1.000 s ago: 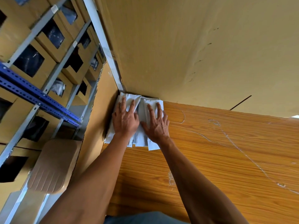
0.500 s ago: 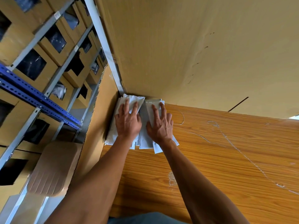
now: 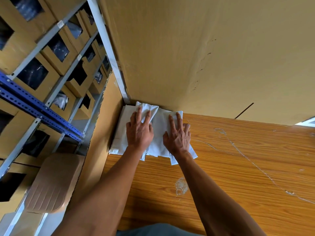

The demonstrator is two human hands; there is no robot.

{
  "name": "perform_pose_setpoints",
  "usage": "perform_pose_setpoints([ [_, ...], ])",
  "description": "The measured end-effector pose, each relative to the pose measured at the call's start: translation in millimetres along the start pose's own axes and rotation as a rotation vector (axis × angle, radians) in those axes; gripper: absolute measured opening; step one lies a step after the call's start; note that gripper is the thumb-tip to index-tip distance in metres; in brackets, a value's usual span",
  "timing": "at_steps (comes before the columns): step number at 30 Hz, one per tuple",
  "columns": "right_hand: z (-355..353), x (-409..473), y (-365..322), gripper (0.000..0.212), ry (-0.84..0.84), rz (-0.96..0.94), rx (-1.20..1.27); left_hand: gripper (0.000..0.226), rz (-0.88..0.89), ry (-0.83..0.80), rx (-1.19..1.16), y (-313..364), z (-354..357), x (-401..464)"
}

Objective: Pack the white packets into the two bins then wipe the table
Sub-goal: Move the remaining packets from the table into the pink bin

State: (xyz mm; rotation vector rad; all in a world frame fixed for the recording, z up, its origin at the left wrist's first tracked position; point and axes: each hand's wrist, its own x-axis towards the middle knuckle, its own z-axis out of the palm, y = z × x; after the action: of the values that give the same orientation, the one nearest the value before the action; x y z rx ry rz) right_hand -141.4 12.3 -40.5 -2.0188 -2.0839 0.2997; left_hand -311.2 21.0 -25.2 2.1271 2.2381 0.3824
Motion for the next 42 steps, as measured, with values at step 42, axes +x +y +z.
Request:
perform_pose_setpoints([
  [42,-160,-249,307,0.087,0.176,0.371,-0.004,0.057,0.569,-0.147,-0.172,344,6,-187],
])
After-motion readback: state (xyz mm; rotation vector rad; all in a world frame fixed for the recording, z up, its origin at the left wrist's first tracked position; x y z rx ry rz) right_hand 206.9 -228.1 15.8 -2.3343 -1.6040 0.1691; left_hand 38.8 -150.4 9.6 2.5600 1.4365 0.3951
